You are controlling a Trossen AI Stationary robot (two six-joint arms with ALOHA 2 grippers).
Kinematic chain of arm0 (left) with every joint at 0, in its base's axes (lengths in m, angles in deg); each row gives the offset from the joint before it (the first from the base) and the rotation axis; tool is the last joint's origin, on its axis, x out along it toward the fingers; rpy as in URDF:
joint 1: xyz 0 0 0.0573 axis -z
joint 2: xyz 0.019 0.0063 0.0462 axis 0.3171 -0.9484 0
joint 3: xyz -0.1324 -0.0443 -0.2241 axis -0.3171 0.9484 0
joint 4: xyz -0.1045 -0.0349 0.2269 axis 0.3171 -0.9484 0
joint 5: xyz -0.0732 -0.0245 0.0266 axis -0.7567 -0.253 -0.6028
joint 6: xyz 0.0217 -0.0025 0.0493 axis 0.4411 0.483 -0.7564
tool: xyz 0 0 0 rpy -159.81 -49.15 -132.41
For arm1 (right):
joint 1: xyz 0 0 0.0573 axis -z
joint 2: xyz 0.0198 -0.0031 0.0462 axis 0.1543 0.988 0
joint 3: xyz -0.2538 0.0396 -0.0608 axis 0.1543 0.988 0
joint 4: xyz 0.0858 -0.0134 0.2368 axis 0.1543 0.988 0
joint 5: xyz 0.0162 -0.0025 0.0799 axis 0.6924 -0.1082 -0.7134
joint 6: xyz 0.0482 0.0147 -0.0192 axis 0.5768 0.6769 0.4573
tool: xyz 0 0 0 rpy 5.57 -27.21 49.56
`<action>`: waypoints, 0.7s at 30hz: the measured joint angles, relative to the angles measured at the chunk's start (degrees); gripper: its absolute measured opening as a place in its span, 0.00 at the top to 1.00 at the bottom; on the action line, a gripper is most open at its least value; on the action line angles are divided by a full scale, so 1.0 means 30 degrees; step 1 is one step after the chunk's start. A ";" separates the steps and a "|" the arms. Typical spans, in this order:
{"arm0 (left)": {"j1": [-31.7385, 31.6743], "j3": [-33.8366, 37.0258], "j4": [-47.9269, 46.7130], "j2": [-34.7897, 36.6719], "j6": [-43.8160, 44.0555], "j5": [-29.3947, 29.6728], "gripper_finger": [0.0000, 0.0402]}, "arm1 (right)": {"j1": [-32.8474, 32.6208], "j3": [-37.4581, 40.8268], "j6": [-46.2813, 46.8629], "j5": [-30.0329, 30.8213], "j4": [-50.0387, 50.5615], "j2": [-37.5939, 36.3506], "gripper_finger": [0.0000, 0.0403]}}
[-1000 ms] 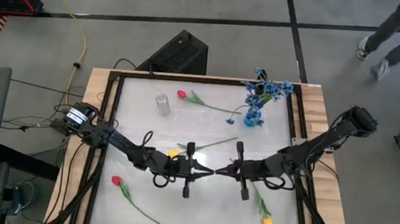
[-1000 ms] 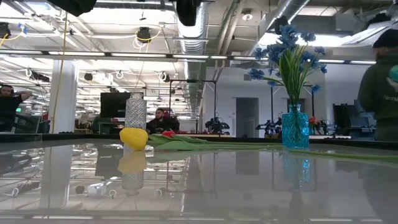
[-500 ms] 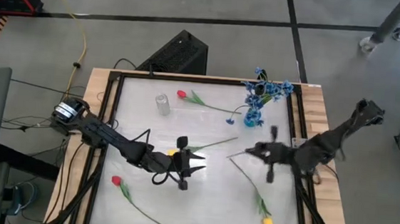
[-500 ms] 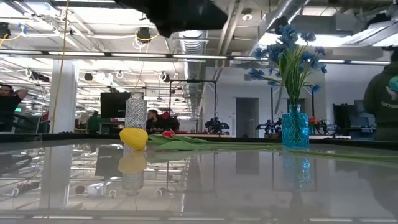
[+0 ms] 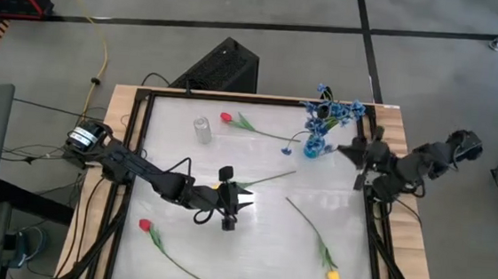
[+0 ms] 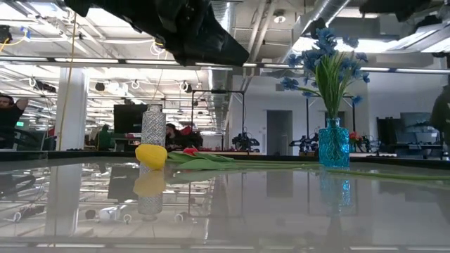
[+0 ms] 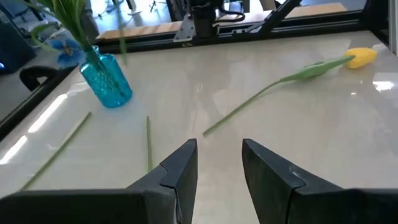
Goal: Sort flowers into vase by color
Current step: Put the black flower to the blue vase
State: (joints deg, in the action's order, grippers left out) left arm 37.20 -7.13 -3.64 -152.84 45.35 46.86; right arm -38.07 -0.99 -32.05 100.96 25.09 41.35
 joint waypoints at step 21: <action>-0.0837 0.0000 0.0902 -0.0015 -0.0383 -0.0924 0.71 | 0.4038 0.0000 -0.1599 0.0353 0.0059 -0.2728 0.94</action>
State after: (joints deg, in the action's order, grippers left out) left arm 34.69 -7.13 -0.93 -152.89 44.20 44.09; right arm -25.96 -0.99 -36.84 102.02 25.27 33.17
